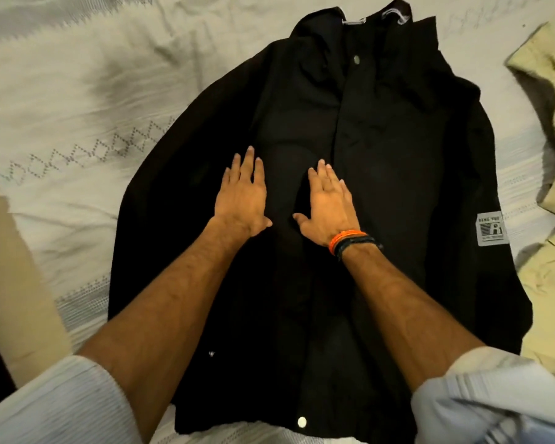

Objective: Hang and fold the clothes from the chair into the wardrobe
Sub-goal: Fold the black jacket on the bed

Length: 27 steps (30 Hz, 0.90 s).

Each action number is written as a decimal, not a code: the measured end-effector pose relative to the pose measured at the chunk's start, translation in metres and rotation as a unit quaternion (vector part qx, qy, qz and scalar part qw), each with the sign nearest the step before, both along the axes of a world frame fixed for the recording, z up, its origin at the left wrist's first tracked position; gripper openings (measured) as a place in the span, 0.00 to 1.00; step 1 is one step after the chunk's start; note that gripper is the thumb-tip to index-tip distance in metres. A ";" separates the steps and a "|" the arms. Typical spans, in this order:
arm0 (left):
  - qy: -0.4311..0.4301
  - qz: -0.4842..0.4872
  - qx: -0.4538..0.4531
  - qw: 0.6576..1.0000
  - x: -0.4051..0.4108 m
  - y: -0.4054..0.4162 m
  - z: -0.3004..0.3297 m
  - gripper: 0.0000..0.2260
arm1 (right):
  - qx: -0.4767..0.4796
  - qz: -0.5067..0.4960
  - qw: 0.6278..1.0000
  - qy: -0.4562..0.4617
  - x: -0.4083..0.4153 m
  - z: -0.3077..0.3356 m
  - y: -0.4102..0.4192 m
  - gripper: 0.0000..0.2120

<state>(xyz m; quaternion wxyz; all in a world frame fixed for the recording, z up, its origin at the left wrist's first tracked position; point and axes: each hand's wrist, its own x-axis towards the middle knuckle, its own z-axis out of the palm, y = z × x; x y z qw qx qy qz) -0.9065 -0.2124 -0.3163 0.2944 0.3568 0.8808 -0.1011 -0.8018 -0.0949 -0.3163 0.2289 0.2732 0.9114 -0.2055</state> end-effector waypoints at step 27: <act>-0.202 0.157 0.185 0.949 0.254 -0.043 0.126 0.33 | -0.071 -0.188 0.975 0.097 0.259 0.140 -0.062 0.28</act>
